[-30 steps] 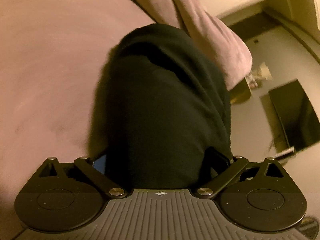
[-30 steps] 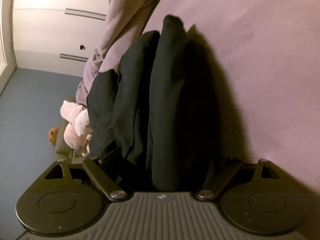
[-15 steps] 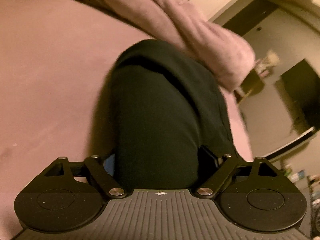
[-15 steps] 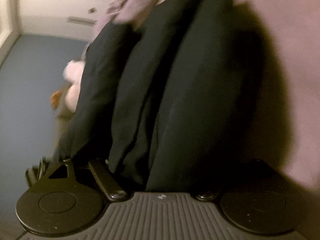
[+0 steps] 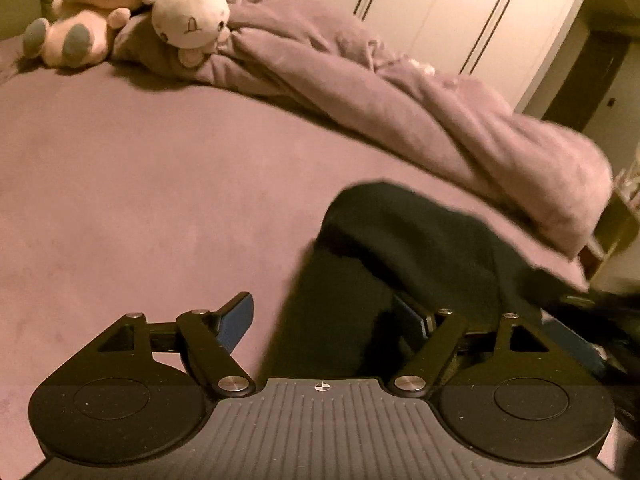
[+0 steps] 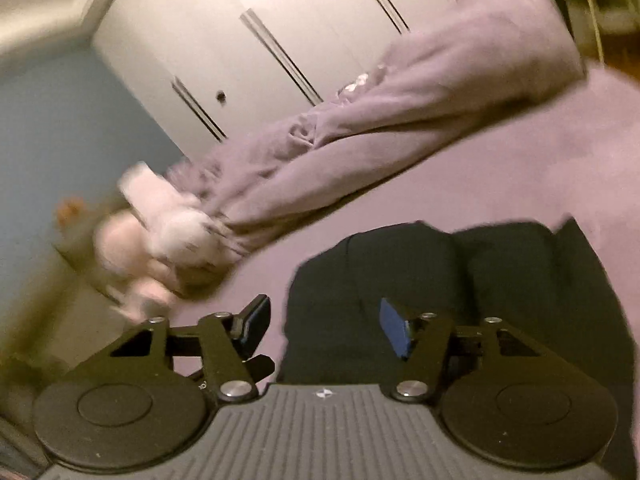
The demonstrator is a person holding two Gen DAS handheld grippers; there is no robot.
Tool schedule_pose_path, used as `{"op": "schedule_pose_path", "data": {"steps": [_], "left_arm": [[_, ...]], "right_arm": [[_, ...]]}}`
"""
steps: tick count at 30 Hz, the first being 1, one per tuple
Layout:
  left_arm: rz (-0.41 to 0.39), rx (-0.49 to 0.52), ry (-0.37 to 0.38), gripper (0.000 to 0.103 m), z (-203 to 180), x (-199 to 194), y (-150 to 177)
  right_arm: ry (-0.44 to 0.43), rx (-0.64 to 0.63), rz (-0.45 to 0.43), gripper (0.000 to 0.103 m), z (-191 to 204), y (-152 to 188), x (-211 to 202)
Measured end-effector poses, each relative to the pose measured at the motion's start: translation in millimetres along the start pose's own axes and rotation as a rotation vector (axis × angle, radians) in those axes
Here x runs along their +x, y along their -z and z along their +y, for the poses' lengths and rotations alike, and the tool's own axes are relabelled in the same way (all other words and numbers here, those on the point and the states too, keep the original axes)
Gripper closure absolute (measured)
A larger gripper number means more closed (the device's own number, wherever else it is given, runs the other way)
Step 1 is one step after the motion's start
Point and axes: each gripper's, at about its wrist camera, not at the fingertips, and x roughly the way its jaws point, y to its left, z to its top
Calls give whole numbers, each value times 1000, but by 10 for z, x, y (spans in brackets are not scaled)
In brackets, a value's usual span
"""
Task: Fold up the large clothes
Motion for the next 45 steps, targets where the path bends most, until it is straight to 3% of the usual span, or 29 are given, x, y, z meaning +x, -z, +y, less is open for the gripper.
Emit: {"op": "schedule_pose_path", "data": {"steps": [3, 5, 7, 9, 13, 16, 18, 22, 26, 27, 30, 32, 45], "left_arm": [[9, -19, 23, 12, -68, 183, 191], [19, -46, 55, 7, -134, 307, 277], [-11, 9, 13, 4, -316, 439, 394], [-40, 96, -44, 0, -438, 566, 509], [12, 47, -18, 0, -288, 520, 373], [39, 121, -34, 0, -227, 256, 307], [42, 186, -74, 1, -202, -10, 324], [54, 254, -168, 1, -69, -568, 505], [103, 289, -207, 1, 44, -980, 818], [116, 295, -203, 1, 48, -1035, 872], [145, 309, -162, 1, 44, -1195, 1042], [158, 317, -139, 1, 35, -1283, 1115], [202, 377, -182, 1, 12, -1406, 1226]], "right_arm": [[285, -112, -72, 51, -115, 210, 379], [397, -96, -85, 52, -440, 372, 415], [378, -41, -85, 52, -790, 499, 447], [393, -132, -141, 52, -862, 632, 433], [406, -172, -105, 49, -758, 526, 484], [363, -160, -57, 39, -687, 427, 329], [366, -166, -17, 18, -566, 385, 157], [392, -202, 90, 18, -408, 533, -391], [459, -211, 235, 10, -295, 866, -954], [473, -215, 275, 4, -268, 931, -1033], [513, -253, 412, 4, -152, 1122, -1127], [521, -289, 456, 4, -70, 1211, -1141], [569, -291, 493, 4, 196, 1257, -1119]]}}
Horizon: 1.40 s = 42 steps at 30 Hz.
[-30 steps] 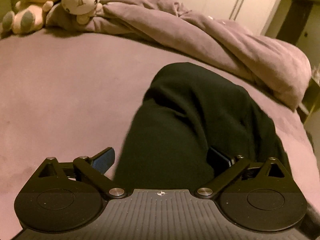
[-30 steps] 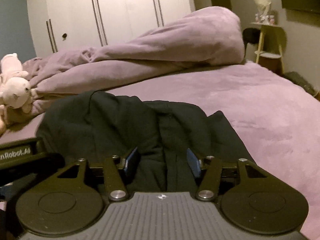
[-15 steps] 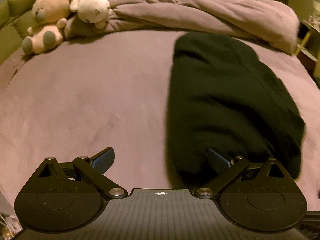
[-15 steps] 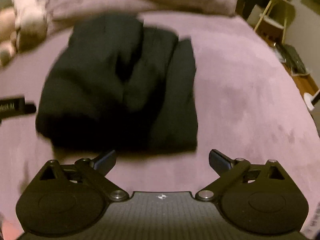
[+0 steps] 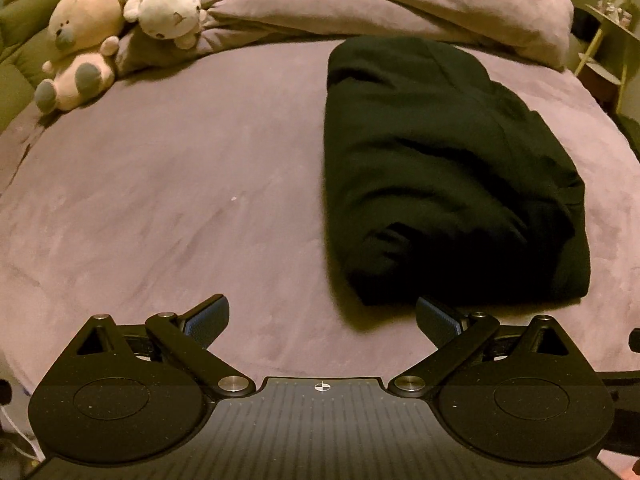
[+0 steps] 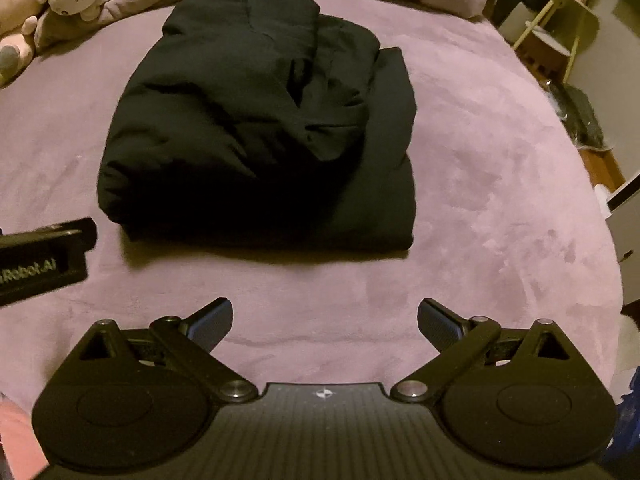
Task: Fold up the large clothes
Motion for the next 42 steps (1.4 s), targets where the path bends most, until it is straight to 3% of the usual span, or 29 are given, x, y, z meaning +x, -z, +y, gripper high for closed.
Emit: {"op": "schedule_pose_path", "data": {"steps": [42], "left_arm": [[11, 4, 23, 1, -2, 24, -7]], "right_arm": [[11, 58, -36, 4, -72, -83, -91]]}}
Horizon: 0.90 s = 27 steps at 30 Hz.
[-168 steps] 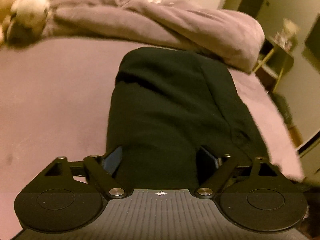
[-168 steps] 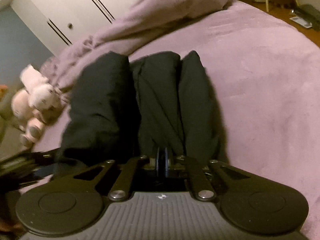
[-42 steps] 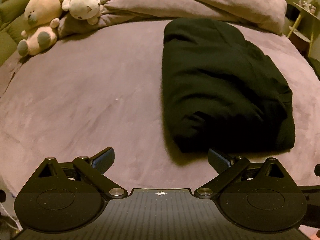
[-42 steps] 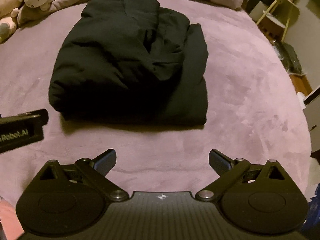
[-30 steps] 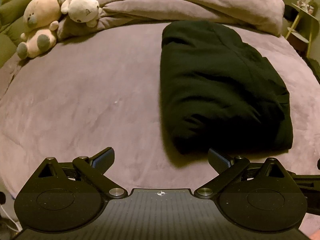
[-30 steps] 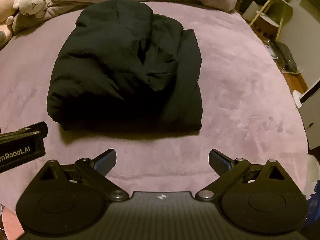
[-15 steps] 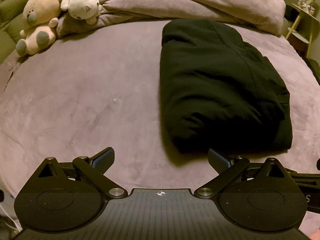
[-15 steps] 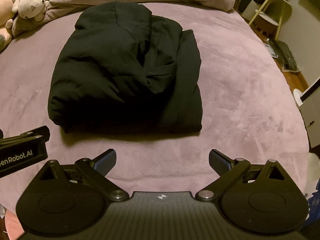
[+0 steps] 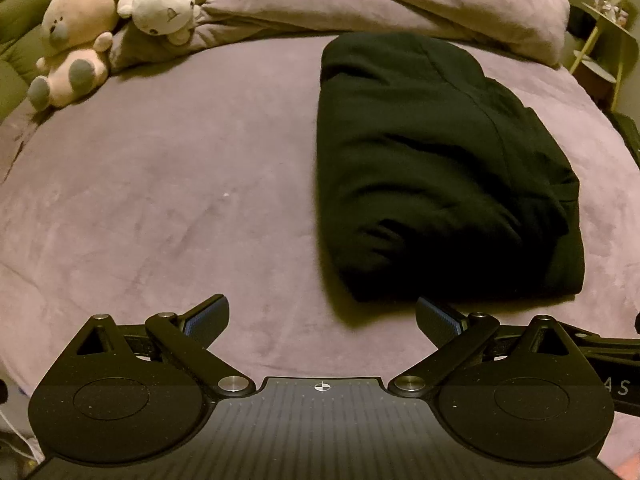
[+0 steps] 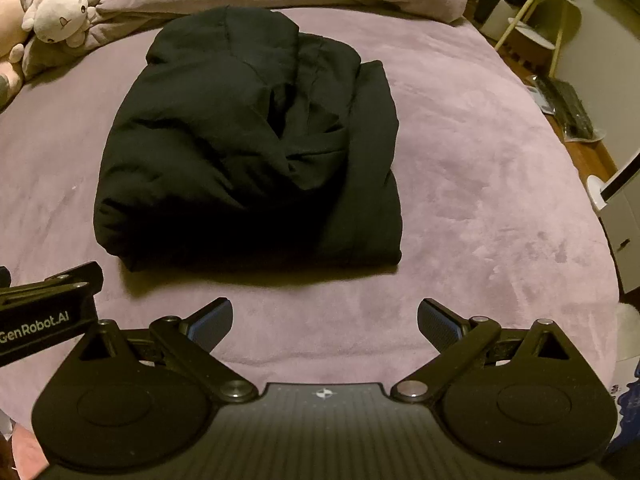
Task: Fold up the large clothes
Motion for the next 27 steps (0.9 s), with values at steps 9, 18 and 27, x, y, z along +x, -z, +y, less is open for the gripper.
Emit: {"op": "schedule_pose_path", "data": {"steps": [9, 18, 27], "left_arm": [[12, 0, 7, 1, 5, 7, -3], [5, 28, 16, 1, -14, 20, 23], [7, 54, -1, 1, -45, 23, 55]], "right_arm": [[1, 4, -2, 4, -8, -2, -5], [0, 12, -8, 4, -30, -2, -17], [-3, 27, -7, 4, -54, -4, -13]]}}
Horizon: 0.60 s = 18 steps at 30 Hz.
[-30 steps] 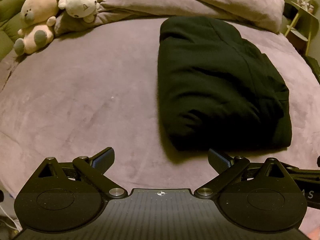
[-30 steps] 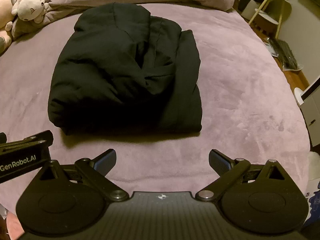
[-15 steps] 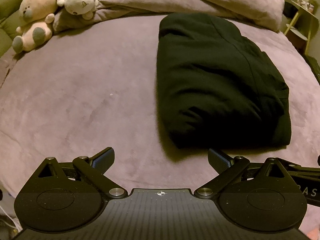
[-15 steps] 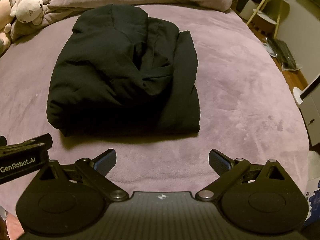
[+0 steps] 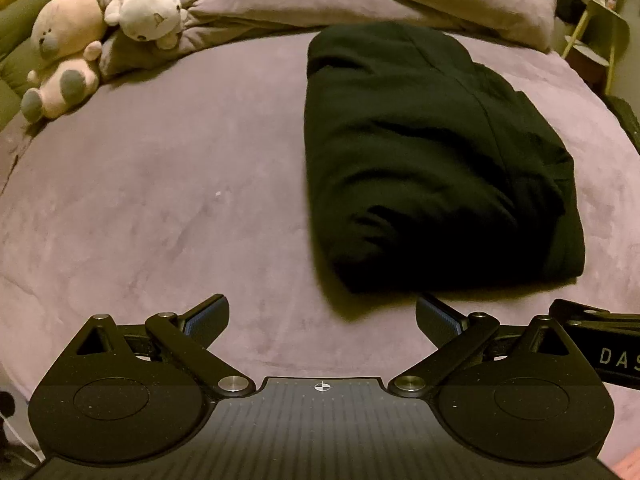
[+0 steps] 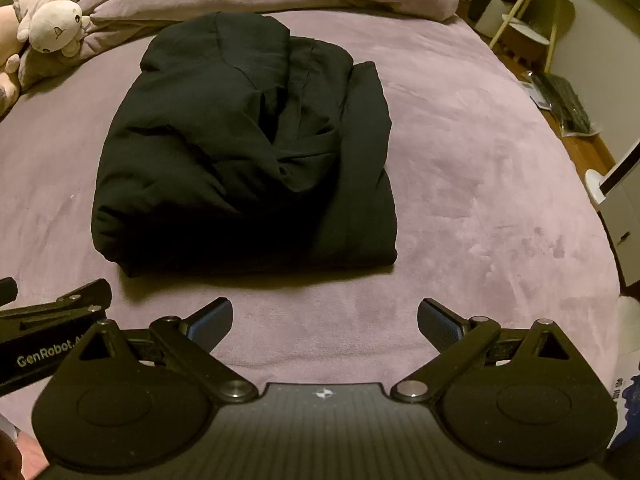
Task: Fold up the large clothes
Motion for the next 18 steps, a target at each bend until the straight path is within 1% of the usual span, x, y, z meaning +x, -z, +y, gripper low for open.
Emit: {"op": "schedule_pose_path", "data": {"steps": [18], "left_arm": [[8, 7, -9, 1, -9, 0, 28]], "right_arm": [[3, 2, -3, 4, -4, 13, -14]]}}
